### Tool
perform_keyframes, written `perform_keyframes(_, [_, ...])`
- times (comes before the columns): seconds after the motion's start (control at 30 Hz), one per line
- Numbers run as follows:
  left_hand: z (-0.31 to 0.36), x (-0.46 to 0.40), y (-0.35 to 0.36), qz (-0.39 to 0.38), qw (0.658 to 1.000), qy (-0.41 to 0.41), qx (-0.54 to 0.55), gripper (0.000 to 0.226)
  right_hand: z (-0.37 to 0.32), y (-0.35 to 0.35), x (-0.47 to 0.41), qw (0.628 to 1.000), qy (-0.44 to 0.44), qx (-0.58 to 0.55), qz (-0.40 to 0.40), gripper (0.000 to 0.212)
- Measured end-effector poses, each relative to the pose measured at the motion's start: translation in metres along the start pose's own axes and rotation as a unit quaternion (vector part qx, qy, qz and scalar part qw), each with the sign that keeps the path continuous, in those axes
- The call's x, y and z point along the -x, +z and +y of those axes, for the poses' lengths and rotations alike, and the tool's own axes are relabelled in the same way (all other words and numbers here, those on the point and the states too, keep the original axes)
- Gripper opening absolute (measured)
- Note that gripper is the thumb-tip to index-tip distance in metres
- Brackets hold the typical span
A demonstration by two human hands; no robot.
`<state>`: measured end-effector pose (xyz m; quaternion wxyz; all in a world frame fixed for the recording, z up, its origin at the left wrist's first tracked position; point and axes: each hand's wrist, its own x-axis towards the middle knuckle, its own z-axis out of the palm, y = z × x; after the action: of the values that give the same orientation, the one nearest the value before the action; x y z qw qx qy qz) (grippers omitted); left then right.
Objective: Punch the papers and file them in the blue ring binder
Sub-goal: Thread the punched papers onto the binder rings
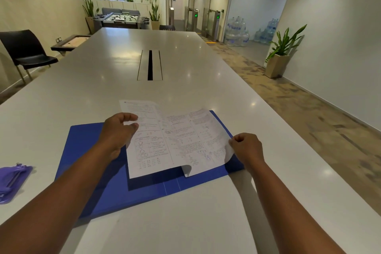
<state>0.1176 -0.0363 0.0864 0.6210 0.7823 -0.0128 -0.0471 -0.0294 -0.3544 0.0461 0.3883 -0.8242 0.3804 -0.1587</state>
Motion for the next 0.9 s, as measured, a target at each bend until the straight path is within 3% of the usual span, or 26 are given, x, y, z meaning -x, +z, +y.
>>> perform_keyframes(0.37, [0.000,-0.001,-0.003,-0.030,0.999,-0.026,0.014,0.019,0.006,-0.005,-0.002,0.987,-0.030,0.159,-0.011,0.017])
perform_keyframes(0.5, [0.006,-0.001,-0.002,-0.046,0.998,-0.028,0.021,0.020,-0.005,-0.011,0.009,0.969,-0.077,0.234,0.029,0.015])
perform_keyframes(0.6, [0.009,0.001,-0.001,-0.050,0.998,-0.023,0.017,0.019,-0.031,-0.013,0.028,0.973,-0.123,0.185,0.055,0.015])
perform_keyframes(0.7, [0.009,0.004,0.002,-0.066,0.997,-0.028,0.023,0.016,-0.065,-0.005,0.059,0.973,-0.203,0.107,0.016,0.017])
perform_keyframes(0.83, [0.012,0.008,0.007,-0.112,0.990,-0.050,0.074,0.020,-0.093,0.014,0.104,0.937,-0.326,0.103,-0.064,0.022])
perform_keyframes(0.9, [0.009,0.008,0.008,-0.111,0.992,-0.028,0.052,0.026,-0.097,0.022,0.115,0.927,-0.344,0.100,-0.112,0.031])
